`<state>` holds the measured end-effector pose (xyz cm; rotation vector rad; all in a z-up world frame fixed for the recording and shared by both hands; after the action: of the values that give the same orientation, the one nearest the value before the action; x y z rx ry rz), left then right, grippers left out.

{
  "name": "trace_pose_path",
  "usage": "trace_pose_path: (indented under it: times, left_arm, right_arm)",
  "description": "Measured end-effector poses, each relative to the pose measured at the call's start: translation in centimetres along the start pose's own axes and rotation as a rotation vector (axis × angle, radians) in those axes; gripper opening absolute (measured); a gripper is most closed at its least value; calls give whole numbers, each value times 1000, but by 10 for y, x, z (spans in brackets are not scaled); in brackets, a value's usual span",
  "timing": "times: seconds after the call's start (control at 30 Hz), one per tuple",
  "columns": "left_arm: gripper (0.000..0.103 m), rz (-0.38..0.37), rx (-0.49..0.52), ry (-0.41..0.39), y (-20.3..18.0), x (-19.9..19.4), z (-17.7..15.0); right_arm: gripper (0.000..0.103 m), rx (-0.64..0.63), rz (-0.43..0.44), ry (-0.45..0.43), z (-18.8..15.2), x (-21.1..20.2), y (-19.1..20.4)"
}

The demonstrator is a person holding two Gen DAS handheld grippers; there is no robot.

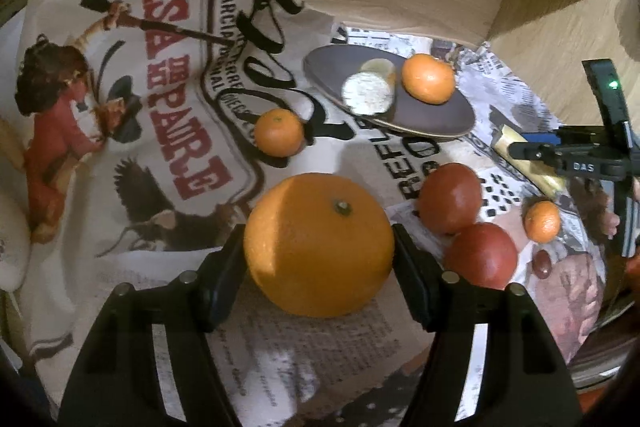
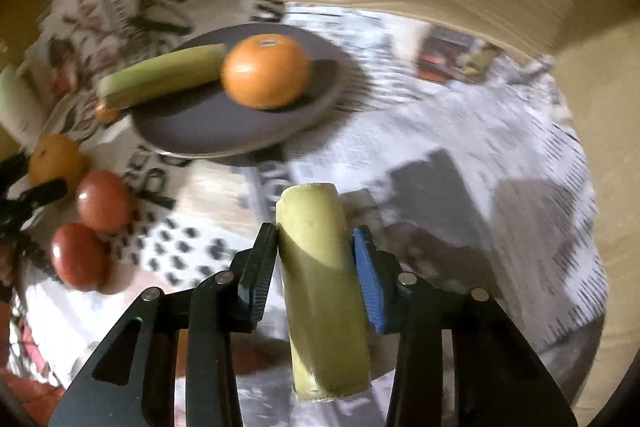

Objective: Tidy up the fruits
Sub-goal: 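Close the right tool on the yellow squash while the left tool grasps the orange, then carry the squash and orange to the dark plate and open both tools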

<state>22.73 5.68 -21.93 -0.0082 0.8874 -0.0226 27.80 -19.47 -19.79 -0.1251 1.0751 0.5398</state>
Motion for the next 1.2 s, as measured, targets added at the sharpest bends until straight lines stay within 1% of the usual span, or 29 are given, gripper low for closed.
trace_pose_path:
  times: [0.07,0.17,0.23,0.4,0.63,0.8,0.97,1.1,1.2]
  left_arm:
    - [68,-12,11,0,-8,-1,0]
    - [68,-26,23,3,-19,0,1]
    - [68,-39,22,2,-24,-1,4]
    - [68,-52,12,-29,-33,-9,19]
    - [68,-67,13,-94,-42,-25,46]
    - [68,-50,20,-146,-44,-35,69]
    - [68,-23,22,-183,-41,-38,93]
    - [68,-4,28,-187,-38,-30,110]
    - [68,7,33,-170,-35,-18,122]
  right_arm:
    - [37,8,10,0,-3,-1,-2]
    - [39,4,16,27,-6,4,-2]
    - [38,-6,7,37,-13,8,-4]
    - [37,10,25,-11,-10,3,-4]
    - [35,-14,63,-114,14,-20,11]
    - [35,-32,93,-170,35,-28,23]
    - [35,-34,124,-206,56,-27,29]
    - [35,-39,143,-219,71,-23,37]
    - [35,-43,163,-214,81,-15,43]
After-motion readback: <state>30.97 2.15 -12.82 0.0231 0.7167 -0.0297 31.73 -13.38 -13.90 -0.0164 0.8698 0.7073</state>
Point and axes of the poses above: each gripper's, at about its wrist camera, not at the fingertips, and x roughly the way its jaws point, y to its left, z to its top, the point moved 5 cm from there along x, roughly the way its jaws point, and after that the axes turned 11 degrees about z, right-handed, at the moved point
